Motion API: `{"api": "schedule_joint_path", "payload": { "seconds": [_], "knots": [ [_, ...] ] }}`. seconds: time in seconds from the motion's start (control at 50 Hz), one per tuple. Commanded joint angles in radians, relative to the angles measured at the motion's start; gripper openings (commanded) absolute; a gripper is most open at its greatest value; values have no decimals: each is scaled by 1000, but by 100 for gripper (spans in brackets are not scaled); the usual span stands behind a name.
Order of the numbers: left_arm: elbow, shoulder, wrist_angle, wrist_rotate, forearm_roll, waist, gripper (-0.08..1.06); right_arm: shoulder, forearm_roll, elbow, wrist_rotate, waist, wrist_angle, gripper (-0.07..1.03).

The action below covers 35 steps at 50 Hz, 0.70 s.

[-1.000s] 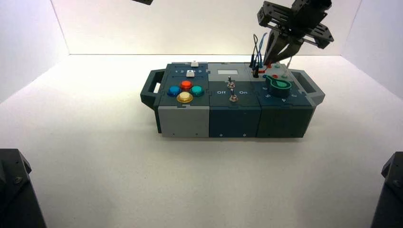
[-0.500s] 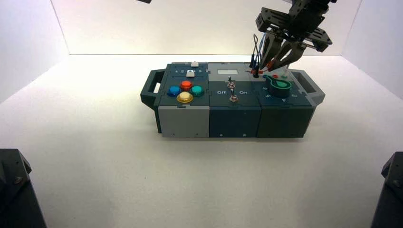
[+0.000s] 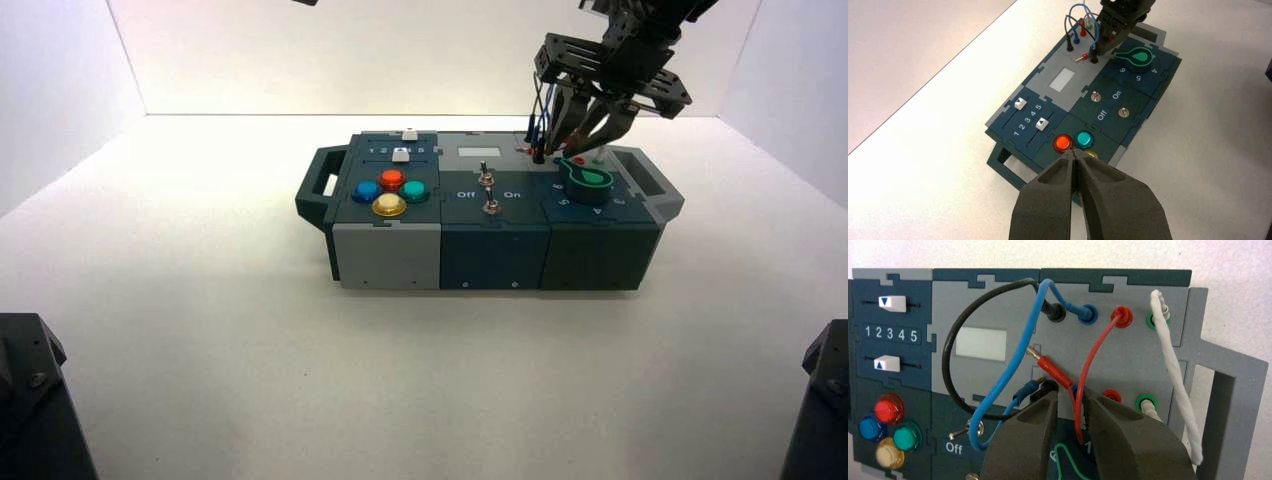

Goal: Insert the red wire.

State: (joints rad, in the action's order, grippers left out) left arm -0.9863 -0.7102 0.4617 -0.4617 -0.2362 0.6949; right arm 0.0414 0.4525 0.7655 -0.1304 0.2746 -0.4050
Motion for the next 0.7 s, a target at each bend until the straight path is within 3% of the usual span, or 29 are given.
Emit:
{"api": "schedule_joint_path", "payload": {
  "seconds": [0.02,0.24,0.7],
  "knots": [
    [9,-5,-11,-5,2,3,-3,-12,0,-25,-3,2,12,30],
    [9,-5,-11,-5,2,2,-3,-3,0,-28,-3,2,17,29],
    [9,-5,-11,-6,2,3,-3,3,2,-26,-3,3,44,12]
  ]
}}
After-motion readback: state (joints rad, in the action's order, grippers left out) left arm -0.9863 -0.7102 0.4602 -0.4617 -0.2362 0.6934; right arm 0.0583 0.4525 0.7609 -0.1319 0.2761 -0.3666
